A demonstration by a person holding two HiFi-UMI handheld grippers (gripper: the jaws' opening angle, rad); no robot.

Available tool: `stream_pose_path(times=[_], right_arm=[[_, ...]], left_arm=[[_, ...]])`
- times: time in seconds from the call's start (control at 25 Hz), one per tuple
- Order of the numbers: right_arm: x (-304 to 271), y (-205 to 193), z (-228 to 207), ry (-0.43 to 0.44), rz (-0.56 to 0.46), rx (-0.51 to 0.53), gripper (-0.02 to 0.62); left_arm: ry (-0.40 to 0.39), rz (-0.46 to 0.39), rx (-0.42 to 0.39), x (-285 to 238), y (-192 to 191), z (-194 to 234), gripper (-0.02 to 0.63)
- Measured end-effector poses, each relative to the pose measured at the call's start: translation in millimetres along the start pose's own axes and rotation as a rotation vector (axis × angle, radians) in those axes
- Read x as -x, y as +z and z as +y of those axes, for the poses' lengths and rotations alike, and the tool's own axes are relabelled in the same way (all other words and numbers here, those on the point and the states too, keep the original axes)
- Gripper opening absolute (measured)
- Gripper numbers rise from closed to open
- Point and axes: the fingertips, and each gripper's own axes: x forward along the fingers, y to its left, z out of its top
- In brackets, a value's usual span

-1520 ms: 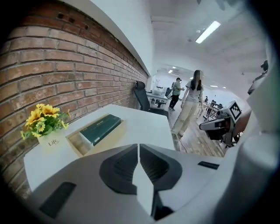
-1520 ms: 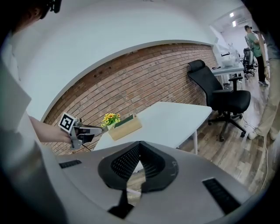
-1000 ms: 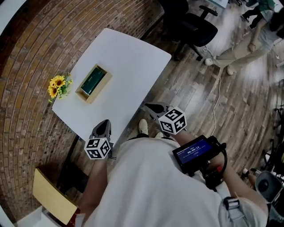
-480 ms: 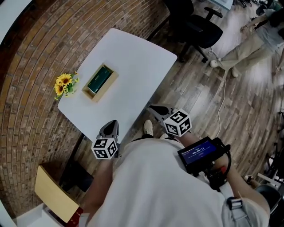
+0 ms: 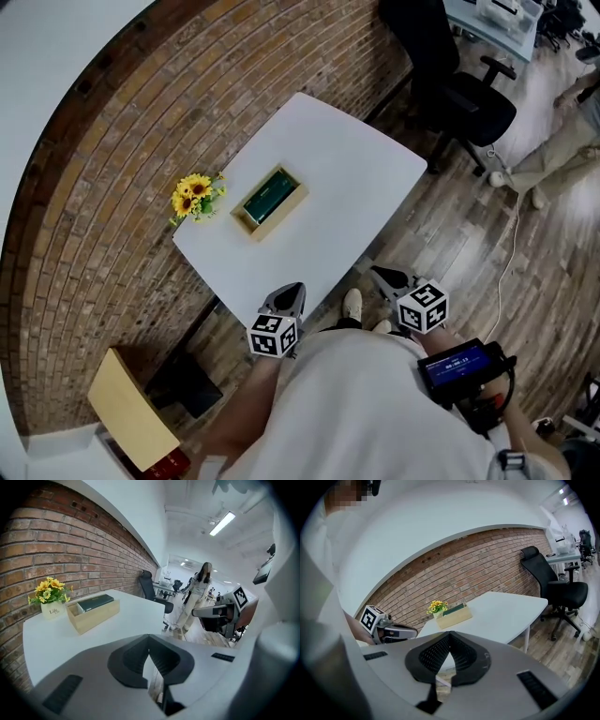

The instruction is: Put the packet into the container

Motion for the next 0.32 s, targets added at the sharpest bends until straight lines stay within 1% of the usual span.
stream_pose_path(times=[0.32], right_arm=[[4.2,-3.1,0.5,-0.006,0.000,-0.005,0.006]], left_arm=[[-0.016,0.021,-0.014,-2.4,-0.6,-6.2,0.009]])
